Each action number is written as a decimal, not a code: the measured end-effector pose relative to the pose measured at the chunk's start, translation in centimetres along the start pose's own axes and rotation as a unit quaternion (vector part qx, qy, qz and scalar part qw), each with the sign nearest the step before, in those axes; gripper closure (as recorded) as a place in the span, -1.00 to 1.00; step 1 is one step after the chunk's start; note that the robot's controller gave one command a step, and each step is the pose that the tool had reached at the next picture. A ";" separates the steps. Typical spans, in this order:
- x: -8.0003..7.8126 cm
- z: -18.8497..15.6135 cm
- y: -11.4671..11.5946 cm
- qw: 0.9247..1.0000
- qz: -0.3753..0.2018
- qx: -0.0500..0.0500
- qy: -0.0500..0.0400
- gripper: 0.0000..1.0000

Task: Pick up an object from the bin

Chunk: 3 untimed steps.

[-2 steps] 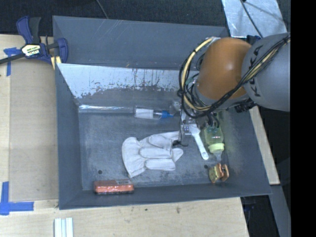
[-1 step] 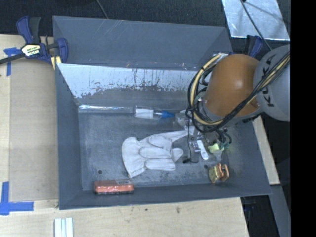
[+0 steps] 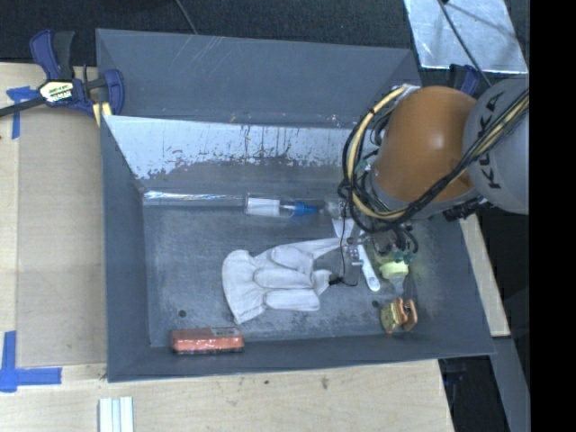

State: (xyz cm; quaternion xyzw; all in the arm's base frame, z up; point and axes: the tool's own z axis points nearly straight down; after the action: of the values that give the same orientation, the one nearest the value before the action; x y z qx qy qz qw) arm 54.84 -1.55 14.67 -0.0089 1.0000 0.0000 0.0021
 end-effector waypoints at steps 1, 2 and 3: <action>0.3 7.6 1.3 0.994 0.112 0.000 0.000 -1.00; 1.3 7.3 2.2 0.998 0.055 0.001 0.001 1.00; 1.3 7.3 2.2 0.998 0.055 0.001 0.001 1.00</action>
Offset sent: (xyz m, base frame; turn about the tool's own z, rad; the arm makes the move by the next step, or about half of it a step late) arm -0.0149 0.0234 -0.0767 0.1097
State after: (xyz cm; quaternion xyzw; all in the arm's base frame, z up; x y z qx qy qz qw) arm 53.51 0.59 7.34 0.0461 0.9989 -0.0010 0.0008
